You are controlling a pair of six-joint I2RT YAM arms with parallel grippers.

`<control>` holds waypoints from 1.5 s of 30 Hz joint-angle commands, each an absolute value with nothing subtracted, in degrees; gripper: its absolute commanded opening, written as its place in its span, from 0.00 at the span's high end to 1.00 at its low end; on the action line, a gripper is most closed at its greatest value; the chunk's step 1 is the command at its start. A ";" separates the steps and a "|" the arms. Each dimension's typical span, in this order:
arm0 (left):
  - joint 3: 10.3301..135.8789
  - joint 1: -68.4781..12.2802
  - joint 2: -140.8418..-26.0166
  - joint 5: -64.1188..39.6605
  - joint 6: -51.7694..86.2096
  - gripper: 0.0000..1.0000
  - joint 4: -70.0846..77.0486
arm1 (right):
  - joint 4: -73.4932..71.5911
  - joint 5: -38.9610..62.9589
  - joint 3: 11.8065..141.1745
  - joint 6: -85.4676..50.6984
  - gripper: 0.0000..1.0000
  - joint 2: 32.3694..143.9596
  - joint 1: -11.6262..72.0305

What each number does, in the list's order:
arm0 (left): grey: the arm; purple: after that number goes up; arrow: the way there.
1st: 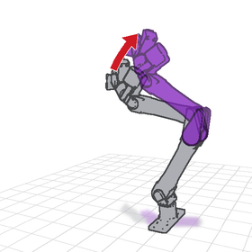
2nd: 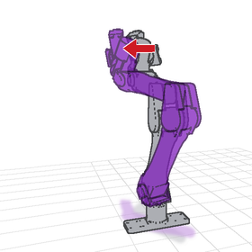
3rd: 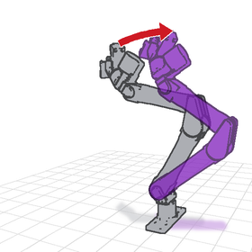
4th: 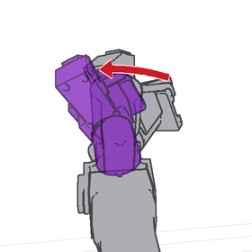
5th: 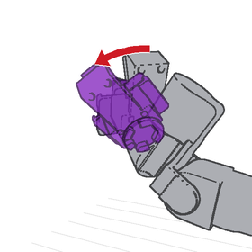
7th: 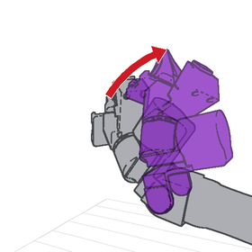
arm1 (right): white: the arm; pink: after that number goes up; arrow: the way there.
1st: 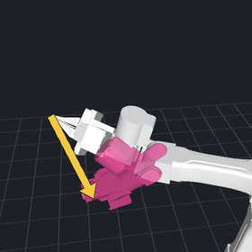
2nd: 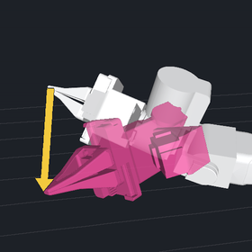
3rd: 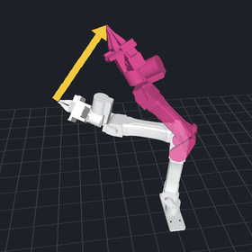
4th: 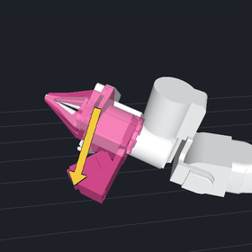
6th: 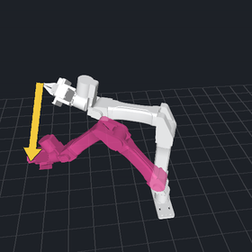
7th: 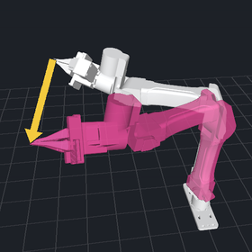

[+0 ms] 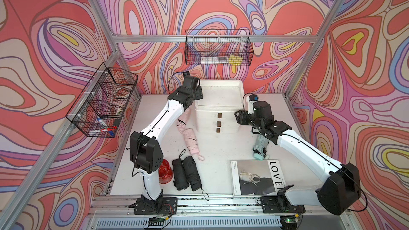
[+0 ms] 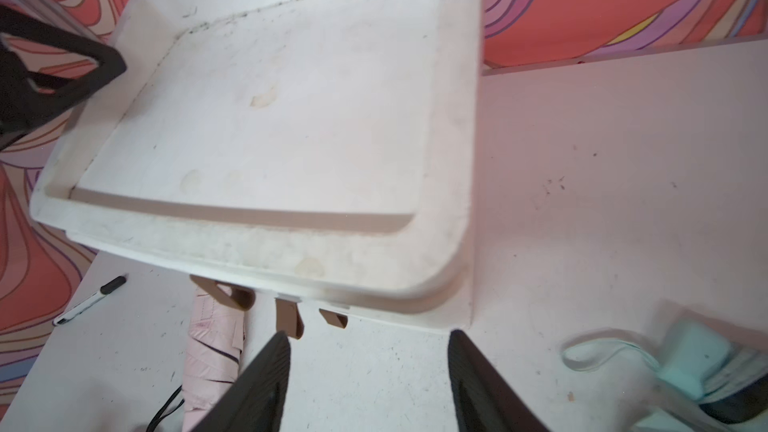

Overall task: Place the umbrella in the drawer by color
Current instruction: Open the drawer in the storage box.

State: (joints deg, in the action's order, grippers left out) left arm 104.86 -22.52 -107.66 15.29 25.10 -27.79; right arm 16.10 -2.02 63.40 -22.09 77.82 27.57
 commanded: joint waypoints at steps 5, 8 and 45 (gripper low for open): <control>104.72 -22.70 -108.65 12.70 28.50 0.33 -31.16 | 9.06 -2.10 61.71 -23.62 0.37 80.46 33.10; 101.34 -23.07 -106.41 12.48 29.93 0.48 -29.48 | 5.79 -2.72 60.76 -24.26 0.37 81.89 33.58; 93.95 -26.62 -99.14 17.13 38.82 1.00 -31.82 | -11.01 -16.19 67.07 -19.77 0.72 96.39 41.60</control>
